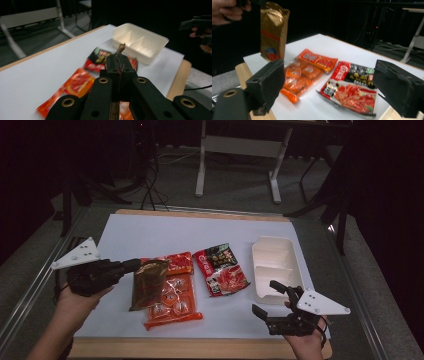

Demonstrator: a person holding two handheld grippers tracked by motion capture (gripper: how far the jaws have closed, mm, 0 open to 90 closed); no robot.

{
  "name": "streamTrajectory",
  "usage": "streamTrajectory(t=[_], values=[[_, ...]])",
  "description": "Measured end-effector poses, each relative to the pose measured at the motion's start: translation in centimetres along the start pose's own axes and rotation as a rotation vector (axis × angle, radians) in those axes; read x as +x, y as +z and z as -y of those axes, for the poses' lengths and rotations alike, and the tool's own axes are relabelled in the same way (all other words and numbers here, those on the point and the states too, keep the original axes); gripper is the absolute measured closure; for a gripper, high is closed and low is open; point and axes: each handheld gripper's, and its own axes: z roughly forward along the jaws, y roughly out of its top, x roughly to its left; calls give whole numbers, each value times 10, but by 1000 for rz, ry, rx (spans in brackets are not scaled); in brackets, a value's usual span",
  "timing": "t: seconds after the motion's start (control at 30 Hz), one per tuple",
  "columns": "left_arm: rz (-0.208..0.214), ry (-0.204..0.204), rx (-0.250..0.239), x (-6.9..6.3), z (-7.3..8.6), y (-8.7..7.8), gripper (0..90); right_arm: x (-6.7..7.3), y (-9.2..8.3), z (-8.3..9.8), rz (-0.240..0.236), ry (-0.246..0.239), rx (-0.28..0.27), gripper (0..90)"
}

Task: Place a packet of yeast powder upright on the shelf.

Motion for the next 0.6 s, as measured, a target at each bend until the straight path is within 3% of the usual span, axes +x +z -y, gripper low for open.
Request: streamTrajectory(t=[0.17,0.3,0.43,0.6], values=[[82,10,-16,-12,-9,28,898,0,6,-21,-50,-21,-12,145],[118,30,-14,-20,-17,49,898,0,18,-35,-104,-33,-12,179],[173,40,-13,-28,-25,65,898,-1,35,-42,-158,-35,12,184],[234,44,-16,-39,-33,83,898,-2,56,-47,-187,-71,60,232]])
